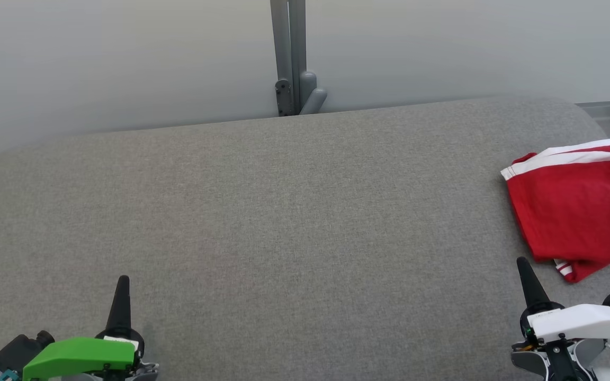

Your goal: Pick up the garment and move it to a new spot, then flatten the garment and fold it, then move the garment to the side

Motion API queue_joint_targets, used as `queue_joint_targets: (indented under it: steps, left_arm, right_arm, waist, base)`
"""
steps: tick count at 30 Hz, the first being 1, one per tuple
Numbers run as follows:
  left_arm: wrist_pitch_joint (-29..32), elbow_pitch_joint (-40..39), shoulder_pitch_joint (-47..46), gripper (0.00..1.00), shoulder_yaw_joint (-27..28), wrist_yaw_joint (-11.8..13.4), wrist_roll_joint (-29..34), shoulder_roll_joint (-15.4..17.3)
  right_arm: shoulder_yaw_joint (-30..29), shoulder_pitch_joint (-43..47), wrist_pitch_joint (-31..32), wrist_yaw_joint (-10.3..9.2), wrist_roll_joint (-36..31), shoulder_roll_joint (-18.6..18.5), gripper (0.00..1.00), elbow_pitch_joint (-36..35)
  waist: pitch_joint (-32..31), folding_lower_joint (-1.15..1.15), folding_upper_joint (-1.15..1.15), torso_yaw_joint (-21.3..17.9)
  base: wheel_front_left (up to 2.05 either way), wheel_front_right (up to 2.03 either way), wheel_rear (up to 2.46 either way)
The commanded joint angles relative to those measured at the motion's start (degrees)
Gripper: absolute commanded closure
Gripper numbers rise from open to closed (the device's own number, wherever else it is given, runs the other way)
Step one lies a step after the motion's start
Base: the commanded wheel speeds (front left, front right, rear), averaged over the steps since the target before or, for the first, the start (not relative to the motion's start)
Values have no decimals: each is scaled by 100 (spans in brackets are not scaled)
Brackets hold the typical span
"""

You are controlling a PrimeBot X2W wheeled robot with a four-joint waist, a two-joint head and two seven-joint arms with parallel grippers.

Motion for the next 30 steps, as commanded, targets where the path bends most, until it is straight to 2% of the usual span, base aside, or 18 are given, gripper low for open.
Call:
queue_joint_targets:
  steps: [1, 30]
  left_arm:
    - [35, -72, -156, 100, 48, -30, -188, 34]
    - [406, -102, -377, 100, 239, -86, -1482, 44]
  right_arm:
    - [-24, -146, 44, 2, 185, -22, 100, -70]
    - [-86, -338, 421, 2, 1753, -6, 100, -96]
  waist:
    - [4, 0, 11, 7]
    - [67, 0, 16, 115]
  base:
    - [0, 0, 0]
    - [0, 0, 0]
